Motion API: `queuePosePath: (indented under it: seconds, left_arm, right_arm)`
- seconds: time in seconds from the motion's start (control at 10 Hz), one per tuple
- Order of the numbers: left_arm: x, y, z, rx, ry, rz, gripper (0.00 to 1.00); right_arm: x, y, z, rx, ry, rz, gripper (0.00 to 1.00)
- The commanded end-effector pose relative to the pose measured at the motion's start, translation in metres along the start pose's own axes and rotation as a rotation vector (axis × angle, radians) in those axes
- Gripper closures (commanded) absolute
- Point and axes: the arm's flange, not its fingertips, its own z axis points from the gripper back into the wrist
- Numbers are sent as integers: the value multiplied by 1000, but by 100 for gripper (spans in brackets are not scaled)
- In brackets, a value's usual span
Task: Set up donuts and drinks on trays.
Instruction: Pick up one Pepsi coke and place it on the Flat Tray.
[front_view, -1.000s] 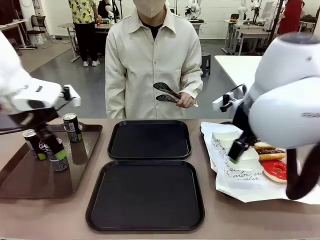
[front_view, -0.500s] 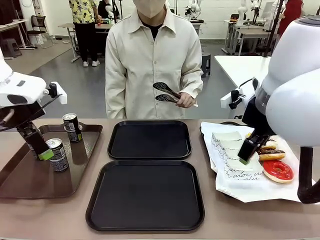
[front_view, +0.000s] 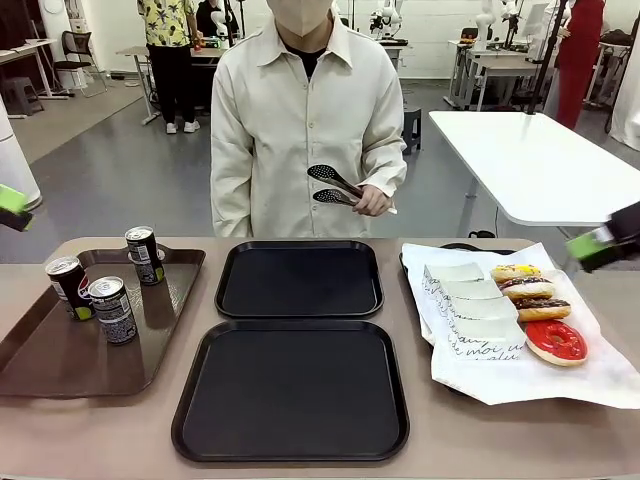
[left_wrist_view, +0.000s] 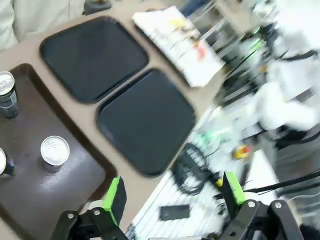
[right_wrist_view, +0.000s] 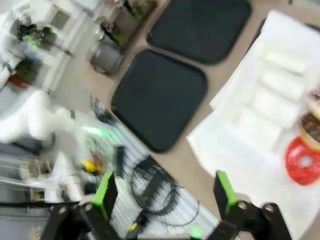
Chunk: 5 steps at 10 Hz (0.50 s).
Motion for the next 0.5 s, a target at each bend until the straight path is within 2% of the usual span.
queuePosePath:
  seconds: [0.0,0.3,0.4]
  left_arm:
    - [0,59,7,-182,-99,221,0]
    - [-35,119,45,-172,-234,391,0]
    - [-47,128,52,-156,-264,434,0]
  right_arm:
    - [-14,-47,32,245,-200,-308,0]
    - [-56,-92,100,148,-403,-577,0]
    - [-71,-105,116,112,-416,-659,0]
